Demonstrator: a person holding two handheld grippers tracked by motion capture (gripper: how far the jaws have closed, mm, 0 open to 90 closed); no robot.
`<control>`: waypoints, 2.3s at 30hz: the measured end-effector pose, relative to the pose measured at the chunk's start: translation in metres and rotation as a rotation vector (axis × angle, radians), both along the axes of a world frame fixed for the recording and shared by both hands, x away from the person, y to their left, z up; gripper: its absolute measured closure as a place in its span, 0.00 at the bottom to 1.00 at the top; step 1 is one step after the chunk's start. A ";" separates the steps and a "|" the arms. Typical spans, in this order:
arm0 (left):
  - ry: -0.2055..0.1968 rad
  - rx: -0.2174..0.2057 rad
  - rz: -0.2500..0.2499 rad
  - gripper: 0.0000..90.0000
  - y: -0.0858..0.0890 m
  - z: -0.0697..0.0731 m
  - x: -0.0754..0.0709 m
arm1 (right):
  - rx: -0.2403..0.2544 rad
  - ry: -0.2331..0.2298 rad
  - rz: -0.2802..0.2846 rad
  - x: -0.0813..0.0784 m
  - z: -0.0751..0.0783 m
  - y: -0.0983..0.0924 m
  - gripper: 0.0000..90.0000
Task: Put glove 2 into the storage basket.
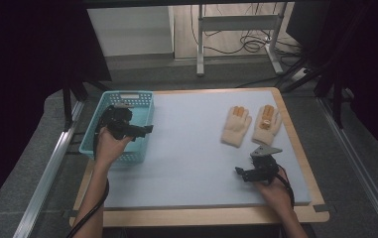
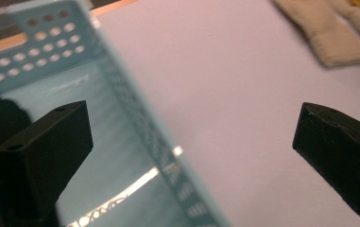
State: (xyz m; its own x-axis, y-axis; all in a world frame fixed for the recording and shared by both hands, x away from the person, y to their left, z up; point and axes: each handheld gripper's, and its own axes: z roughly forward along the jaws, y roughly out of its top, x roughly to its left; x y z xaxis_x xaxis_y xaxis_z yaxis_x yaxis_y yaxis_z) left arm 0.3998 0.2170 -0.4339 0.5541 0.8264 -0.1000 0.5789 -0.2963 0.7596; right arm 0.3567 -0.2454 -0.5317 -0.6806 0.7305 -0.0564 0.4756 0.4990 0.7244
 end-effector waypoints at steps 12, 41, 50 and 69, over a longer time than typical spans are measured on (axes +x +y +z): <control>-0.062 -0.027 -0.134 0.00 -0.052 -0.004 -0.033 | -0.001 -0.001 0.000 0.000 0.000 0.000 0.17; 0.022 0.094 -0.186 0.00 -0.102 -0.105 -0.080 | 0.000 -0.002 -0.001 0.000 0.000 0.000 0.17; 0.048 0.115 -0.155 0.00 -0.101 -0.113 -0.082 | 0.002 0.001 -0.001 0.000 0.000 0.000 0.17; 0.047 0.113 -0.150 0.00 -0.101 -0.114 -0.083 | 0.051 0.014 -0.049 0.011 0.008 -0.002 0.18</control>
State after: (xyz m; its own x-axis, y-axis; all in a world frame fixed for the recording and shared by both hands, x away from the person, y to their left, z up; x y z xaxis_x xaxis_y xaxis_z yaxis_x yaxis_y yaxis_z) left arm 0.3170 0.1158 -0.5481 0.6692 0.7420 -0.0398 0.5556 -0.4641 0.6899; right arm 0.3680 -0.2473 -0.5242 -0.6442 0.7648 -0.0089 0.5091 0.4374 0.7412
